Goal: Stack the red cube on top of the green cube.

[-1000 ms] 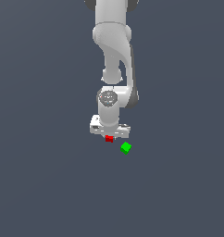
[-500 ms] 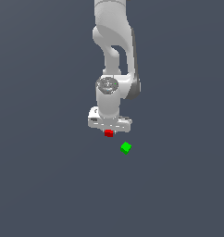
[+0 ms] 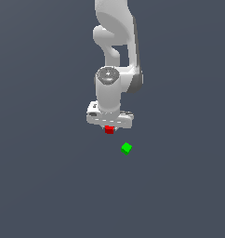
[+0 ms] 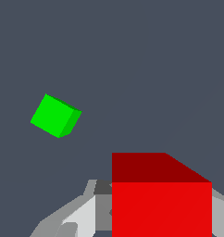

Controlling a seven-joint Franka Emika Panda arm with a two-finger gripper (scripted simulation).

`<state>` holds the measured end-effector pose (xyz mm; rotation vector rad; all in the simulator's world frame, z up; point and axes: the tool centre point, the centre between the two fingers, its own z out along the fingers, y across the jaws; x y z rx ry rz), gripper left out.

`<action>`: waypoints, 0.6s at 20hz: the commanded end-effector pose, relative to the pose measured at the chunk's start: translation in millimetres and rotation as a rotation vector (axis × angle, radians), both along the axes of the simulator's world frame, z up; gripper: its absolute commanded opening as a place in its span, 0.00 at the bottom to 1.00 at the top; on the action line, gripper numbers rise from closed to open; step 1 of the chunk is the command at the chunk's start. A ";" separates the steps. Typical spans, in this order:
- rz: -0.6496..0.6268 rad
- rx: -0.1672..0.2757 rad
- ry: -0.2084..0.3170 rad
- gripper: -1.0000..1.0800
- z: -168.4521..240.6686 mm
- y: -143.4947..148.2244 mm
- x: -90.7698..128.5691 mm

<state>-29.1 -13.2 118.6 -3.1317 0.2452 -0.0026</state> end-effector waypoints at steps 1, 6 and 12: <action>0.000 0.000 0.001 0.00 -0.5 0.1 0.0; 0.000 0.000 0.001 0.00 -6.1 8.7 5.8; 0.000 0.000 0.001 0.00 -22.4 33.3 23.1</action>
